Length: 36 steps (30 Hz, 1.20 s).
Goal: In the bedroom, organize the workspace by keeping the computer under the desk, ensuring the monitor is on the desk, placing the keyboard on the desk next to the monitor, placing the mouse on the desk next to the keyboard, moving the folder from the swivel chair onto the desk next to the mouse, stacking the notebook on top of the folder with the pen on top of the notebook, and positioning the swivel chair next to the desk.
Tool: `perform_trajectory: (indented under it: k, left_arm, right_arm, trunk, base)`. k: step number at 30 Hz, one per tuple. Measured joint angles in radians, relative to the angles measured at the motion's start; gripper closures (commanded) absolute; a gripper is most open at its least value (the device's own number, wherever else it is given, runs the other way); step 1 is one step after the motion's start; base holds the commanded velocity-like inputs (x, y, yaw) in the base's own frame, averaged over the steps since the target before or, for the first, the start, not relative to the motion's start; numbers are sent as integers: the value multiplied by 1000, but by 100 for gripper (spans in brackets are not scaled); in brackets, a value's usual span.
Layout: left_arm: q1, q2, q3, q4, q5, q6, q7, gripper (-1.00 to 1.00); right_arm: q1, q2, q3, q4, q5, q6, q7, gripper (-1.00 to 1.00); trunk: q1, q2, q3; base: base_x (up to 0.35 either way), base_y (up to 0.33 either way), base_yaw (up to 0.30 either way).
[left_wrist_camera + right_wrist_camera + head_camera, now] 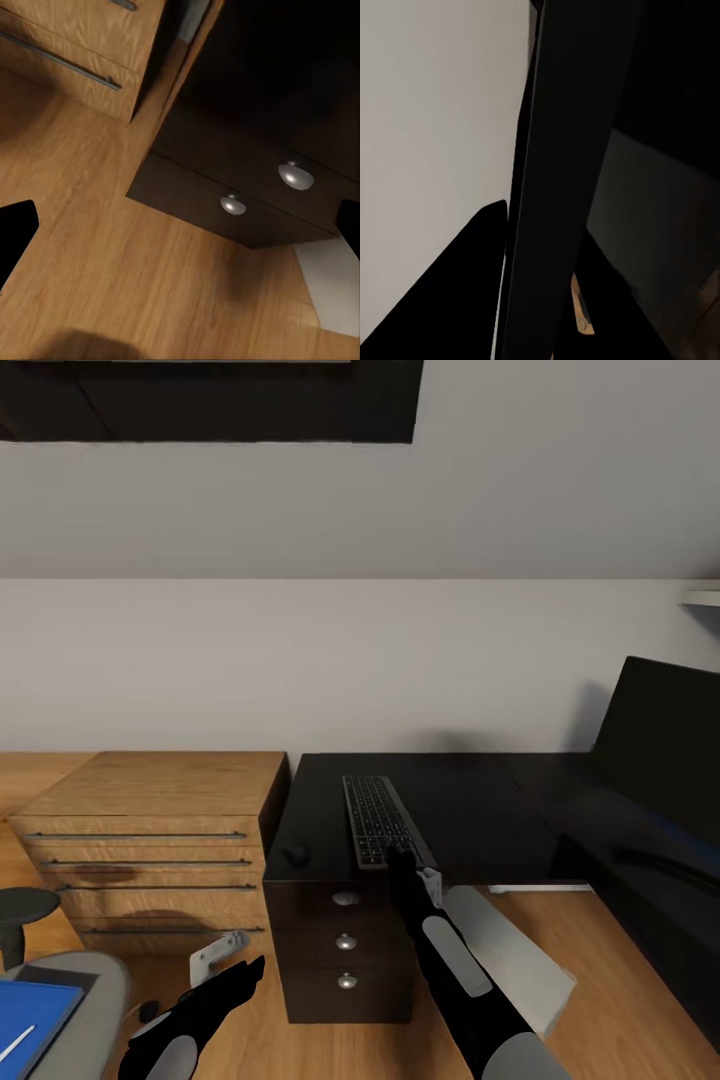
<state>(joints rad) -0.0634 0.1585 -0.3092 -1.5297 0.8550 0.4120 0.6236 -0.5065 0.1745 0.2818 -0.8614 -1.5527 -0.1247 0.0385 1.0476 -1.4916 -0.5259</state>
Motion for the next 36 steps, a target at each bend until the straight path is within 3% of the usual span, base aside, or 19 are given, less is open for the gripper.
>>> perform_trajectory:
  k: [15, 20, 23, 36]
  left_arm:
    - [0, 0, 0, 0, 0, 0, -1, -100]
    - [0, 0, 26, -16, 0, 0, 1, -100]
    - [0, -1, 27, -18, 1, 0, 2, -100]
    - [0, 0, 34, -14, 1, 0, 0, -100]
  right_arm:
    - [1, 0, 29, 21, 0, -5, 25, 100]
    - [0, 0, 84, 34, 1, -8, 35, 100]
    - [0, 0, 87, 35, 0, -8, 45, 100]
    - [0, 0, 89, 38, -1, -6, 50, 100]
  trunk:
    - [1, 0, 0]
    - [4, -7, -3]
    - [16, -28, -12]
    - [16, -28, -13]
  base:
    - [-66, 55, 0]
    - [-12, 0, 0]
    - [0, 0, 0]
    - [-58, 0, 0]
